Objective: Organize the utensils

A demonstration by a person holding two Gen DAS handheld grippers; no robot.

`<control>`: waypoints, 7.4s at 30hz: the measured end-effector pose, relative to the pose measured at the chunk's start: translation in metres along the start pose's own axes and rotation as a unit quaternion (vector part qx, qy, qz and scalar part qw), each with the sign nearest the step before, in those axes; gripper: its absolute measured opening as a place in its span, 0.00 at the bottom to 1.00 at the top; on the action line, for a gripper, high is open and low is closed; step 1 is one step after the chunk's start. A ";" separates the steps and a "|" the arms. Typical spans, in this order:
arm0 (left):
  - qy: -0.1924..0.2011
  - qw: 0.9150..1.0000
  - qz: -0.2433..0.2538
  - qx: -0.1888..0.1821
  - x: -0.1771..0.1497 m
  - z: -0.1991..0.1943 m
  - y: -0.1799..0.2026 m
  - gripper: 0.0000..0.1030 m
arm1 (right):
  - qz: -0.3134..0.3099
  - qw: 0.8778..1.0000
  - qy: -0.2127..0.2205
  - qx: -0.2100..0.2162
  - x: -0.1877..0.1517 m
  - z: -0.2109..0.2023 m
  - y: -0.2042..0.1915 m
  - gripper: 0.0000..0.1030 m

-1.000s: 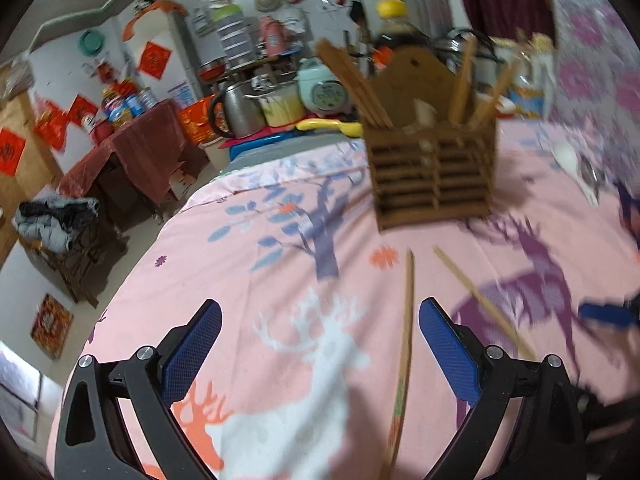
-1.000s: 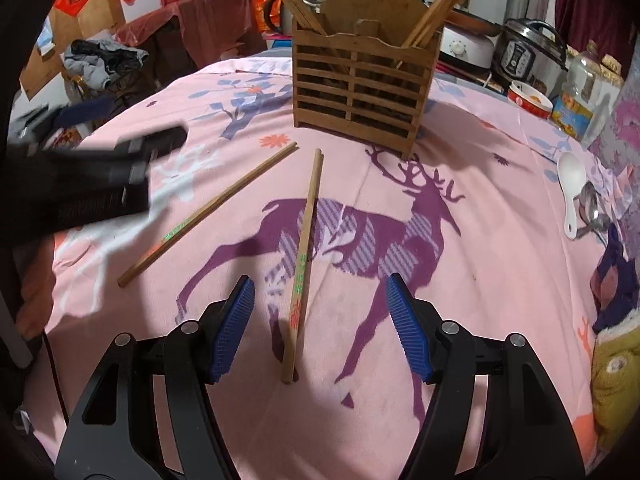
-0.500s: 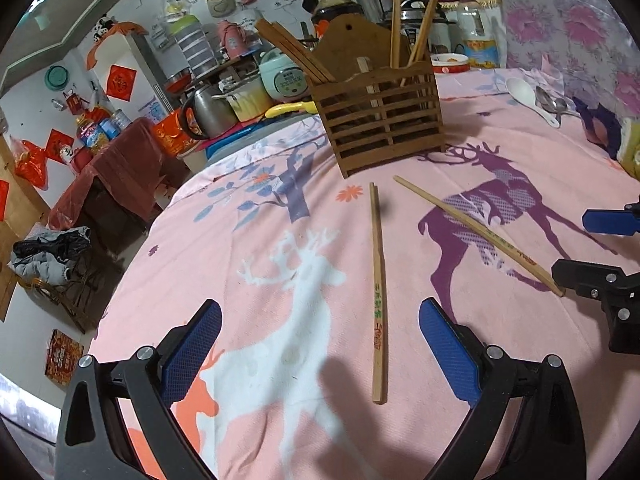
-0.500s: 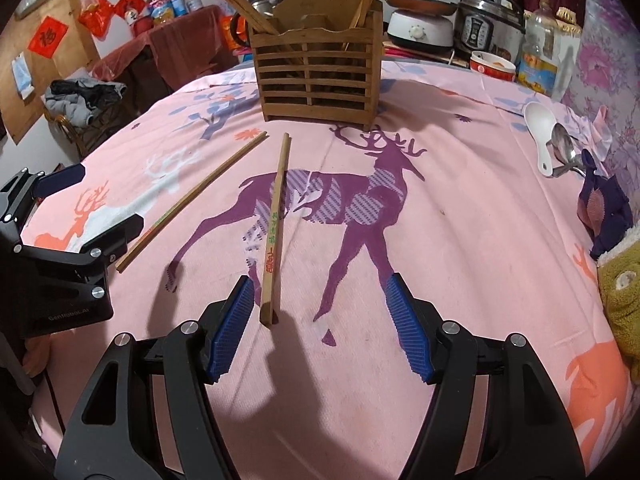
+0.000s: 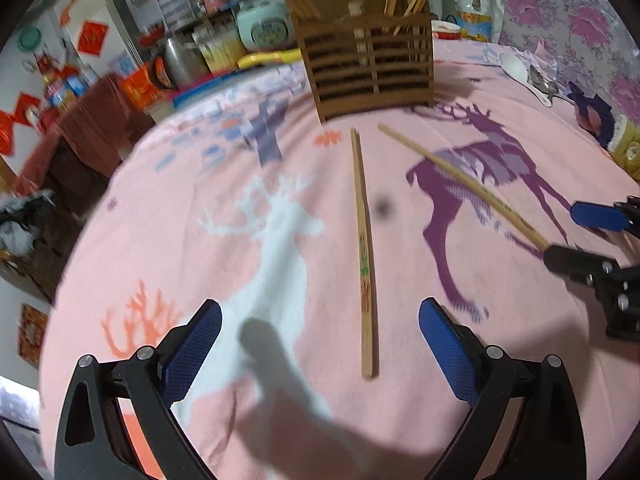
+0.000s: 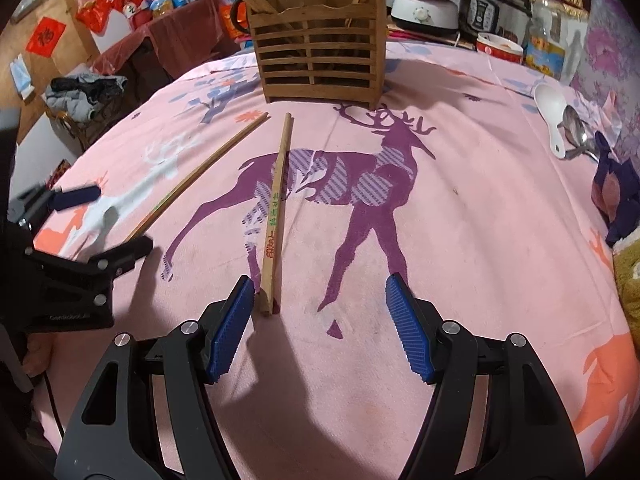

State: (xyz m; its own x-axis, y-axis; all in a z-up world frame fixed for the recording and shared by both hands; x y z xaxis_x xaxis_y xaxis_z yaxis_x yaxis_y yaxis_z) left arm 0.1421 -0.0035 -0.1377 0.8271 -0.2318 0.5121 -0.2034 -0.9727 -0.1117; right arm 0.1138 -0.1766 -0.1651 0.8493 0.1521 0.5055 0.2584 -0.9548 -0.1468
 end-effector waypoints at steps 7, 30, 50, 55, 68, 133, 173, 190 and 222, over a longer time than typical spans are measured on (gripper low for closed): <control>-0.014 0.997 0.007 -0.071 -0.021 -0.009 0.006 0.76 | -0.010 1.000 0.001 -0.002 0.000 0.000 -0.004 0.65; 0.015 0.992 0.006 -0.123 -0.008 -0.025 0.018 0.05 | -0.060 0.997 0.039 0.010 0.009 -0.017 -0.027 0.06; 0.131 0.981 -0.051 -0.135 0.119 -0.118 0.008 0.05 | -0.014 0.980 0.197 -0.002 0.123 -0.113 -0.018 0.06; 0.170 0.973 -0.063 -0.143 0.167 -0.143 0.006 0.05 | -0.003 0.974 0.228 -0.011 0.162 -0.130 -0.009 0.06; 0.270 0.950 -0.111 -0.114 0.264 -0.186 -0.018 0.05 | 0.009 0.944 0.326 -0.049 0.246 -0.178 0.009 0.06; 0.200 0.970 -0.131 0.037 0.163 -0.098 -0.042 0.95 | 0.046 0.965 0.237 -0.099 0.188 -0.125 0.012 0.82; 0.196 0.969 -0.147 0.039 0.131 -0.094 -0.038 0.95 | 0.062 0.954 0.226 -0.188 0.120 -0.108 0.014 0.94; 0.195 0.970 -0.135 0.049 0.128 -0.090 -0.033 0.95 | 0.062 0.954 0.225 -0.187 0.120 -0.107 0.014 0.94; 0.194 0.971 -0.133 0.049 0.127 -0.089 -0.031 0.95 | 0.062 0.954 0.226 -0.188 0.120 -0.107 0.014 0.94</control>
State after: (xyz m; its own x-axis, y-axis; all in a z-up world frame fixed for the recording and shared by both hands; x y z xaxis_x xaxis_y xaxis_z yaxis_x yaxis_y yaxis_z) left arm 0.2071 -0.0014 0.0064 0.5794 0.0313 0.8144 0.0571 -0.9984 -0.0023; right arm 0.1703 -0.1985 -0.0156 0.5562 -0.0119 0.8310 -0.0858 -0.9954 0.0432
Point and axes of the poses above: each gripper's, at about its wrist camera, not at the fingertips, and z roughly the way its jaws point, y to its right, x to its top, the point moved 10 cm from there along z, roughly the way its jaws point, and after that the axes turned 5 degrees about -z, right-handed, at the moved point
